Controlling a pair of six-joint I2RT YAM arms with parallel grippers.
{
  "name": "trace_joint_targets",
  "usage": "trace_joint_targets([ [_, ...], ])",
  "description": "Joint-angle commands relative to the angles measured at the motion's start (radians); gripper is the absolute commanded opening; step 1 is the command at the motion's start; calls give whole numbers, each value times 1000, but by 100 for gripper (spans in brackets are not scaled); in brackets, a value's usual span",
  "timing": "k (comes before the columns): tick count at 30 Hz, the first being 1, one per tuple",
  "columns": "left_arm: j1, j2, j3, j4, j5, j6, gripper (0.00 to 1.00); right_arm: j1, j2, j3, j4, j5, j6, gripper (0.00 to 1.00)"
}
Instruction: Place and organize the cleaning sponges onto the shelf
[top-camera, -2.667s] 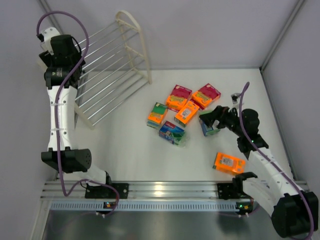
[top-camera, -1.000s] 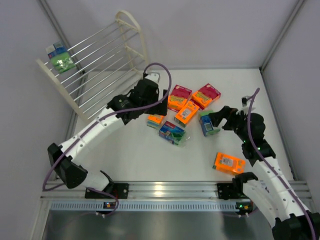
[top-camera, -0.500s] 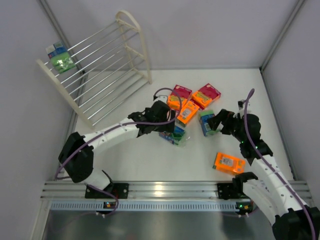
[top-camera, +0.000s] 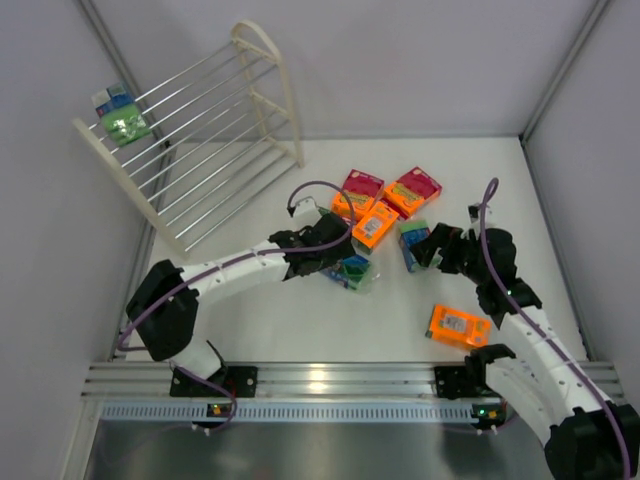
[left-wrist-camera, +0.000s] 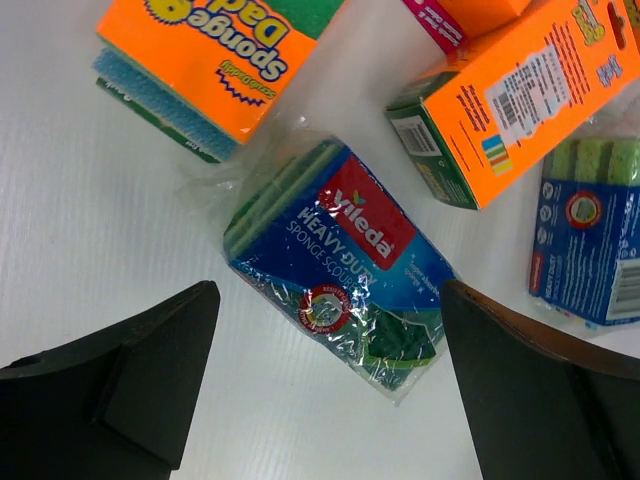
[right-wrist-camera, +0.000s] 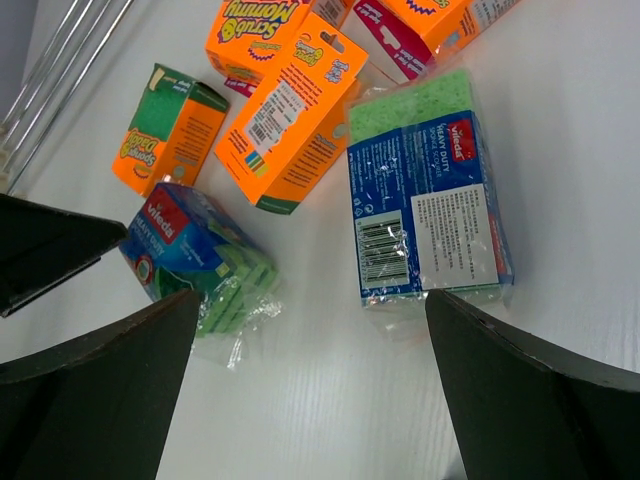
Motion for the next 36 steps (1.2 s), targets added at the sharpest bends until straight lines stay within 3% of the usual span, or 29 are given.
trace_joint_targets([
  [1,-13,4,20,-52,-81,-199,98,17,5,4,50,-34,-8,100],
  [8,-20,94,57,-57,-42,-305,98,20,36,-21,90,-57,-18,99],
  [13,-34,189,196,-214,-107,-377,98,18,33,-37,101,-62,-17,99],
  [17,-37,265,232,-227,-90,-422,98,20,28,-38,99,-74,-15,99],
  [25,-39,352,253,-227,-79,-414,95,21,-6,-53,90,-82,-17,99],
  [32,-48,302,242,-224,-141,-144,71,20,-1,-51,85,-86,-15,100],
  [36,-48,251,196,-222,-142,49,70,20,8,-47,81,-89,-18,99],
])
